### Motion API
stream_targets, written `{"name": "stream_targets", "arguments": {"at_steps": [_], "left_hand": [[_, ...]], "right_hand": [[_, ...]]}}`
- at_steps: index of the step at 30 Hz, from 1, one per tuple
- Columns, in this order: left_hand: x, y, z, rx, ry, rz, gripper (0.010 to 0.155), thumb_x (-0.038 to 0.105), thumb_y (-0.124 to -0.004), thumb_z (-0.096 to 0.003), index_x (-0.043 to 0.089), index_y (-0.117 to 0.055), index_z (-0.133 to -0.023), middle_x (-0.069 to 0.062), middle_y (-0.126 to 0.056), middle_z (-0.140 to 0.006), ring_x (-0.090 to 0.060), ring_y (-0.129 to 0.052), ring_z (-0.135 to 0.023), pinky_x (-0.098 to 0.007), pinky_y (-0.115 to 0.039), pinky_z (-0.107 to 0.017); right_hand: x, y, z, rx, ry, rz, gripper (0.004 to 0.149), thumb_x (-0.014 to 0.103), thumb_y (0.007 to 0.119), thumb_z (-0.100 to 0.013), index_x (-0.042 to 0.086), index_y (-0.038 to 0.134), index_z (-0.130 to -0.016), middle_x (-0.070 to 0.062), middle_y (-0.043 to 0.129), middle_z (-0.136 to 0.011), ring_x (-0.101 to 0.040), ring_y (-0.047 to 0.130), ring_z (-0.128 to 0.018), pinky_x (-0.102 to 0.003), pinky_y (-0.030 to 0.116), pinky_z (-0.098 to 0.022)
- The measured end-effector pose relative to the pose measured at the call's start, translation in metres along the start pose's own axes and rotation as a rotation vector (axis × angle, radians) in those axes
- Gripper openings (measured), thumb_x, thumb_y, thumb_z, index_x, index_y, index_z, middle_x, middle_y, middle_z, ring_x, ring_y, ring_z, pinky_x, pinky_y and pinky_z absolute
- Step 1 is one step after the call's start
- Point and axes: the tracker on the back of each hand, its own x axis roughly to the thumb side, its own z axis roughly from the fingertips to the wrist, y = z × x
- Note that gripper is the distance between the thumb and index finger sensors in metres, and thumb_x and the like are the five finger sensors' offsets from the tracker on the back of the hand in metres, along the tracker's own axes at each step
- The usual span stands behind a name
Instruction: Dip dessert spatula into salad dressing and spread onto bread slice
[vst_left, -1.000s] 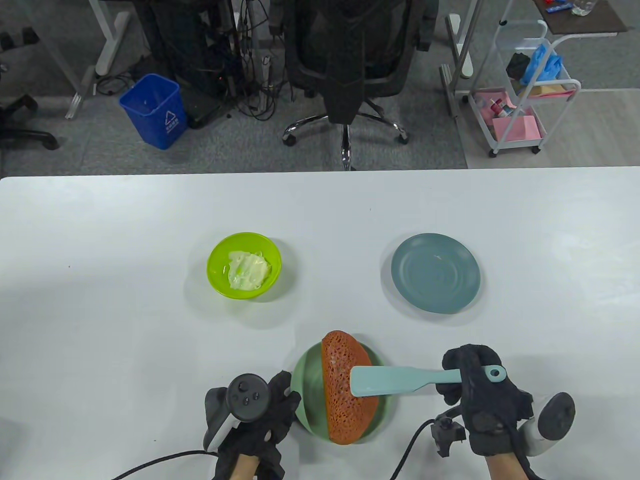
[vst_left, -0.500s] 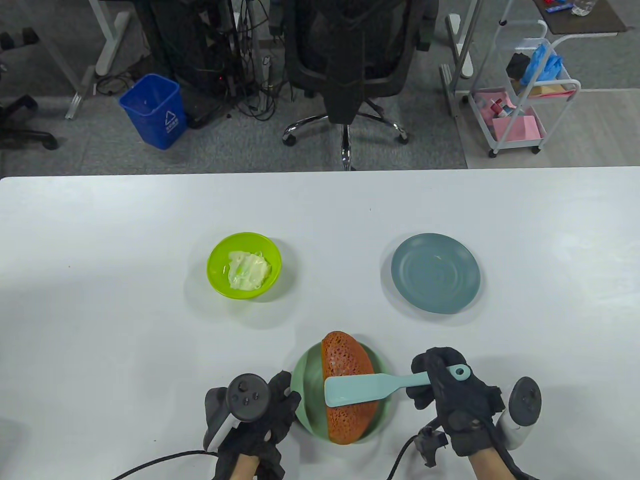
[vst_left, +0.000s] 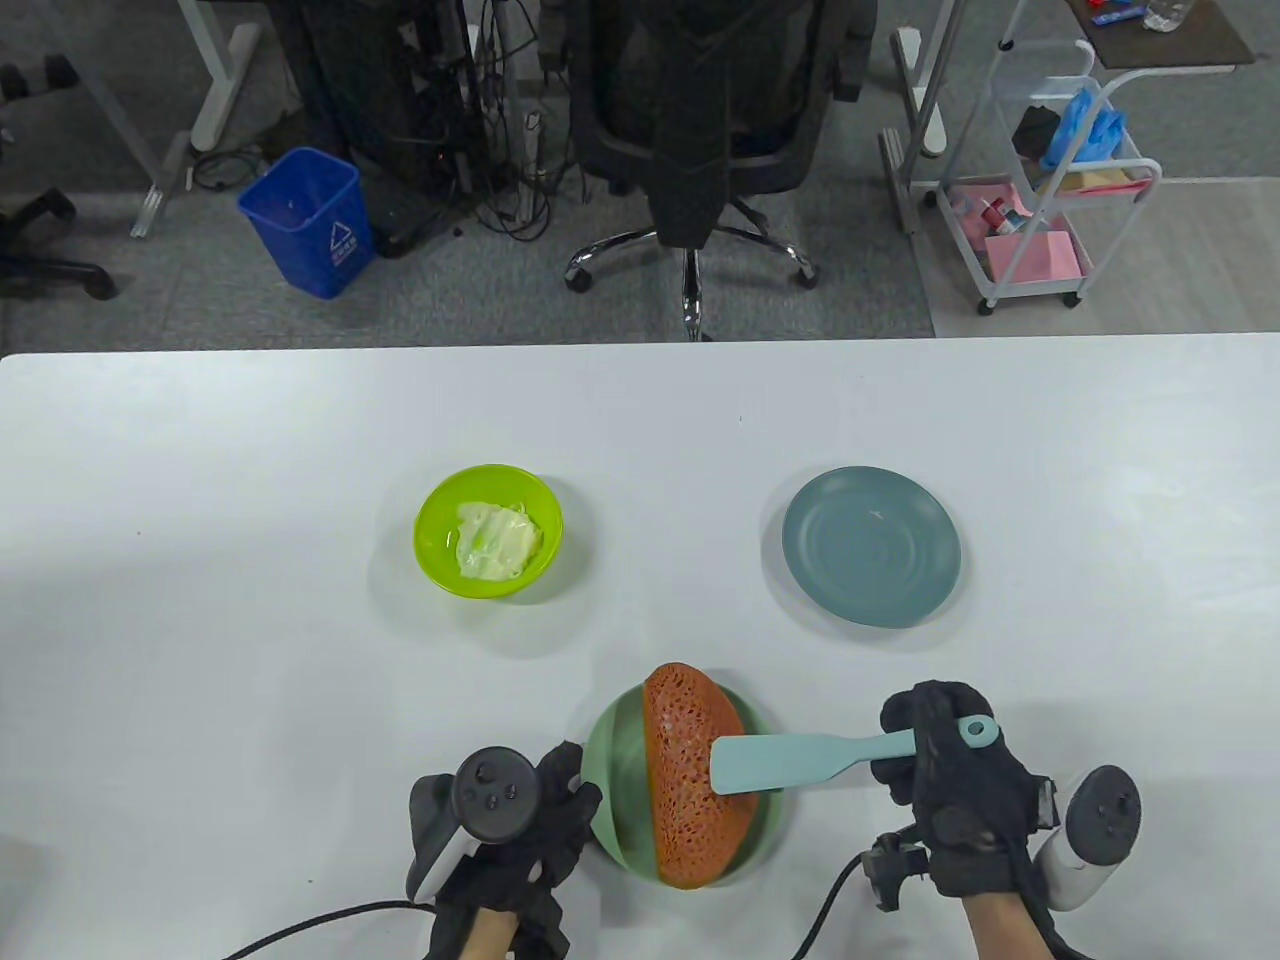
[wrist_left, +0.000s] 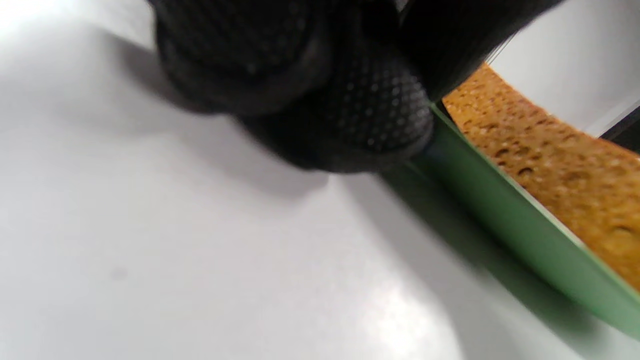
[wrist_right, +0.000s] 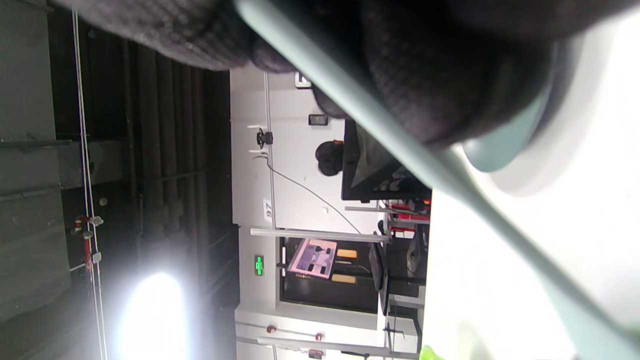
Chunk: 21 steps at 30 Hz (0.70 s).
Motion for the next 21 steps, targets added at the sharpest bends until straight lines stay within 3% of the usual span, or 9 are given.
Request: {"name": "stream_targets", "arguments": {"at_steps": [8,13,21], "left_hand": [[0.000,0.000,0.000,0.000,0.000,0.000,0.057,0.042,-0.078,-0.0623,0.007,-0.070,-0.106,0.006,-0.101,-0.060,-0.007,-0.109,-0.031,-0.024,-0.096,-0.025],[0.000,0.000,0.000,0.000,0.000,0.000,0.057,0.042,-0.078,-0.0623,0.007,-0.070,-0.106,0.006,-0.101,-0.060,-0.007,-0.109,-0.031,-0.024,-0.096,-0.025],[0.000,0.000,0.000,0.000,0.000,0.001,0.057,0.042,-0.078,-0.0623,0.007,-0.070,-0.106,0.006,-0.101,-0.060,-0.007,-0.109,-0.031,-0.024,-0.096,-0.025]], "right_hand": [[-0.001,-0.010,-0.002,-0.032,-0.018,-0.027,0.035,0.039,0.076,-0.060,0.010,0.074,-0.080,-0.019,0.082,-0.073,-0.043,0.095,-0.028,-0.040,0.084,-0.013],[-0.006,0.002,-0.003,0.031,-0.060,-0.083,0.038,0.040,0.080,-0.059,0.010,0.075,-0.080,-0.021,0.083,-0.073,-0.041,0.101,-0.029,-0.037,0.091,-0.013],[-0.020,0.020,-0.001,0.116,0.055,-0.124,0.041,0.039,0.081,-0.059,0.009,0.072,-0.085,-0.024,0.079,-0.078,-0.044,0.101,-0.037,-0.038,0.095,-0.021]]}}
